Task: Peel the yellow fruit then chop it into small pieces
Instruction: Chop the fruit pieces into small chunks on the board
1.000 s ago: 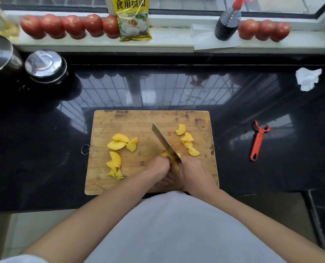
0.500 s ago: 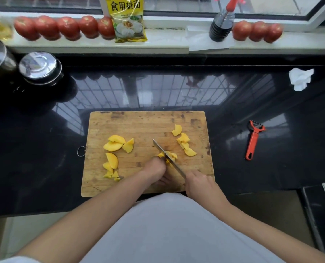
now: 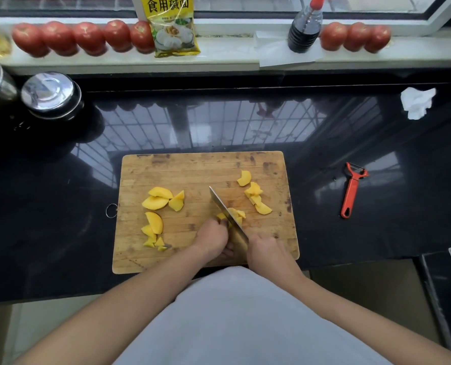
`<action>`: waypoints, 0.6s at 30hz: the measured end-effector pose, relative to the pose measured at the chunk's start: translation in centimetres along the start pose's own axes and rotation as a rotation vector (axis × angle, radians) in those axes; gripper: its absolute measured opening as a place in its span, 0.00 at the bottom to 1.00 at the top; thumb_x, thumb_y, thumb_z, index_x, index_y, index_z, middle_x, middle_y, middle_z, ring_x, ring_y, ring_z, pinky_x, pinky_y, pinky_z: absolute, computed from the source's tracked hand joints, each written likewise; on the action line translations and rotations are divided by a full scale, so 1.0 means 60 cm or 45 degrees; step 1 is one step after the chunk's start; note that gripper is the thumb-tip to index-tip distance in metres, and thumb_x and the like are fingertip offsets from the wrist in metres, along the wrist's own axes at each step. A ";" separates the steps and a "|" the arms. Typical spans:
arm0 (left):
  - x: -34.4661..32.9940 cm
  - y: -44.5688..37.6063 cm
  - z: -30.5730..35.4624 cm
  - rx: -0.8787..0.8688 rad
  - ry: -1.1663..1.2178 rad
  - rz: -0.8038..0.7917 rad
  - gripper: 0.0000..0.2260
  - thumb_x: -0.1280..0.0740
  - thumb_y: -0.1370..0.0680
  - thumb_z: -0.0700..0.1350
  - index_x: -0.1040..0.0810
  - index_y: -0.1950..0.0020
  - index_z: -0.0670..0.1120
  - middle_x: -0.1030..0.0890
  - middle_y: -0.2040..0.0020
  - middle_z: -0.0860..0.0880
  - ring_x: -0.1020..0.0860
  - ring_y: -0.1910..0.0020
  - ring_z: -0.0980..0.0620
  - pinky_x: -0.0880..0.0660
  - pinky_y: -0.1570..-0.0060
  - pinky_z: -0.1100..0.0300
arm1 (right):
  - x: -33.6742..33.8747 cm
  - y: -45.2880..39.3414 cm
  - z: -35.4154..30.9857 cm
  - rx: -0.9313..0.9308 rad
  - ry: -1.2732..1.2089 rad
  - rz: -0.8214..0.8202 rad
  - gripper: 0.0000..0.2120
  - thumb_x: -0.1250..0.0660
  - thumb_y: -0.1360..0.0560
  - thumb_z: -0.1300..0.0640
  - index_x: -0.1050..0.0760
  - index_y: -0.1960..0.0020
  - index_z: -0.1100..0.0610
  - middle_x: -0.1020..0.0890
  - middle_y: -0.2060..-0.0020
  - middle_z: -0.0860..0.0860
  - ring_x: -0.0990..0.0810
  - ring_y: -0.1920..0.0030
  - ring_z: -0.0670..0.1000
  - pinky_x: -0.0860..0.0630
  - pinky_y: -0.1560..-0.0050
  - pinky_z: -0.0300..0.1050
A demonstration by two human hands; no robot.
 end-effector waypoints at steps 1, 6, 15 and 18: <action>0.000 -0.001 -0.002 -0.005 -0.017 -0.003 0.14 0.47 0.12 0.49 0.26 0.41 0.43 0.16 0.60 0.39 0.17 0.70 0.43 0.19 0.69 0.54 | -0.002 0.003 0.004 -0.008 -0.005 -0.004 0.11 0.44 0.19 0.63 0.26 0.40 0.58 0.22 0.44 0.55 0.23 0.48 0.60 0.26 0.51 0.52; 0.002 0.000 0.006 -0.024 -0.092 -0.017 0.15 0.49 0.12 0.49 0.28 0.51 0.46 0.16 0.61 0.38 0.17 0.69 0.43 0.18 0.68 0.53 | -0.018 -0.005 -0.001 0.003 0.010 0.068 0.08 0.45 0.18 0.62 0.27 0.45 0.58 0.21 0.48 0.55 0.23 0.55 0.58 0.28 0.57 0.51; 0.005 -0.001 0.005 0.013 -0.050 -0.076 0.18 0.49 0.13 0.48 0.26 0.39 0.36 0.15 0.57 0.34 0.15 0.65 0.40 0.16 0.63 0.50 | -0.013 -0.024 0.009 0.055 -0.072 0.236 0.08 0.45 0.16 0.57 0.27 0.45 0.55 0.21 0.51 0.52 0.23 0.56 0.57 0.25 0.55 0.53; 0.008 -0.002 0.005 -0.001 -0.050 -0.107 0.18 0.50 0.13 0.48 0.27 0.37 0.39 0.14 0.56 0.34 0.15 0.64 0.40 0.16 0.63 0.51 | -0.008 -0.008 0.012 0.099 -0.051 0.207 0.09 0.43 0.17 0.56 0.25 0.42 0.55 0.21 0.50 0.52 0.21 0.53 0.59 0.22 0.52 0.55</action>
Point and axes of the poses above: each hand's wrist, its own y-axis away from the middle knuckle, its own x-axis out of the back of the hand, z = x × y, the point moved 3 cm from there along -y, towards the middle knuckle
